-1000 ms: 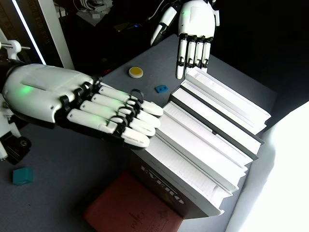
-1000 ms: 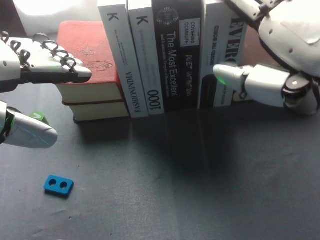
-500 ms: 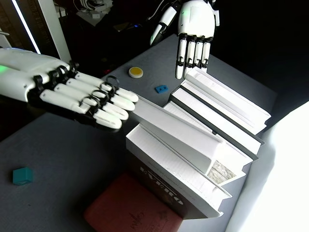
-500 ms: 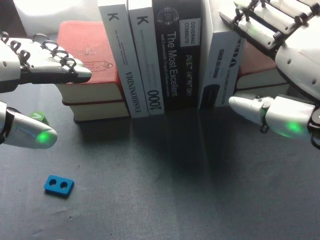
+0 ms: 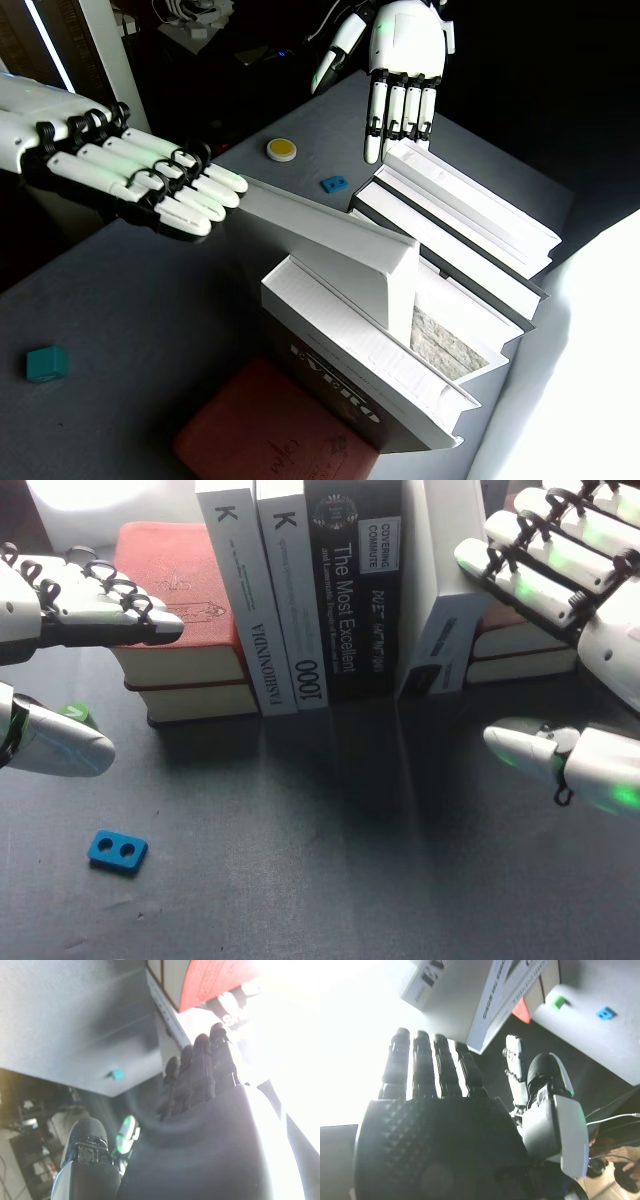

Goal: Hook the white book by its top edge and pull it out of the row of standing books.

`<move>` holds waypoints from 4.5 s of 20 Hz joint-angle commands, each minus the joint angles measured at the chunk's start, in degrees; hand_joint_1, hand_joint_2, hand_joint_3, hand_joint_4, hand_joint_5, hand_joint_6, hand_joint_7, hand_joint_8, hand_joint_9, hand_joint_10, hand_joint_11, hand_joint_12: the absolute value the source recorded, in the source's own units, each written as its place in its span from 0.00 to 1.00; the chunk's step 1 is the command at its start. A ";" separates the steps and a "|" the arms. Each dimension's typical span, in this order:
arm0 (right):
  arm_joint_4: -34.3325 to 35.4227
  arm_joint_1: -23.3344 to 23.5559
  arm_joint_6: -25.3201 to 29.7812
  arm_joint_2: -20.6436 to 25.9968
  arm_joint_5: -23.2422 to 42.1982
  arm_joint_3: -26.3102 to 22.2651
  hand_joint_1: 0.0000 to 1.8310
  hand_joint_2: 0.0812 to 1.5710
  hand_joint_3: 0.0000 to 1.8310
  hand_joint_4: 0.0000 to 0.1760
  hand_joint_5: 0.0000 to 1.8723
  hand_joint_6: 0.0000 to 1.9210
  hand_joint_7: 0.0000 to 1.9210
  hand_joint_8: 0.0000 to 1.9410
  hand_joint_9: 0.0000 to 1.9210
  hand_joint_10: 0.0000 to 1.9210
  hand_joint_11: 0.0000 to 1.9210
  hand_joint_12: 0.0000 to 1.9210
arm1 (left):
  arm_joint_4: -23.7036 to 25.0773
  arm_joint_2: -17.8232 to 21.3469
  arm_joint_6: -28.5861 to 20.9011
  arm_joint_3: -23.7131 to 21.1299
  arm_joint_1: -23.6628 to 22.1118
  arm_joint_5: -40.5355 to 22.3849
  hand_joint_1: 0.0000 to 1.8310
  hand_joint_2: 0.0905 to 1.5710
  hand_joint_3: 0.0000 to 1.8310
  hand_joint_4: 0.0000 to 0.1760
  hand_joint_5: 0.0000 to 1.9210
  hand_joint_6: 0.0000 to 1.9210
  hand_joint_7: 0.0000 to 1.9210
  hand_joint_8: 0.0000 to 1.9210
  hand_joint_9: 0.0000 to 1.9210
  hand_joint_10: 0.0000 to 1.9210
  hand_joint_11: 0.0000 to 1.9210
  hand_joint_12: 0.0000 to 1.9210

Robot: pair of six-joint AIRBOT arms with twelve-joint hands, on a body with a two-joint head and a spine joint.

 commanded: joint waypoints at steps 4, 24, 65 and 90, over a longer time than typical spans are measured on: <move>-2.98 -0.98 -1.91 1.11 5.19 -1.40 0.00 0.77 0.00 0.00 0.02 0.00 0.02 0.00 0.01 0.00 0.00 0.00 | -2.83 0.18 -0.13 0.15 -0.58 1.21 0.00 0.72 0.00 0.00 0.01 0.00 0.00 0.00 0.00 0.00 0.00 0.00; -0.32 -4.48 -6.40 2.90 4.94 -5.24 0.00 0.76 0.00 0.00 0.02 0.00 0.01 0.00 0.00 0.00 0.00 0.00 | -2.82 0.18 -0.11 0.14 -0.54 1.17 0.00 0.72 0.00 0.00 0.00 0.00 0.00 0.00 0.00 0.00 0.00 0.00; 8.57 -15.35 -8.40 -1.05 -3.59 -1.26 0.00 0.79 0.00 0.00 0.02 0.00 0.02 0.00 0.01 0.00 0.00 0.00 | -2.77 0.16 0.99 0.62 -0.27 0.65 0.00 0.72 0.00 0.00 0.00 0.00 0.00 0.00 0.00 0.00 0.00 0.00; -23.35 -14.18 19.86 5.40 4.88 -11.04 0.00 0.79 0.00 0.00 0.05 0.01 0.05 0.01 0.03 0.01 0.02 0.01 | -2.70 0.21 1.74 1.25 -0.30 1.76 0.00 0.72 0.00 0.00 0.00 0.00 0.00 0.00 0.00 0.00 0.00 0.00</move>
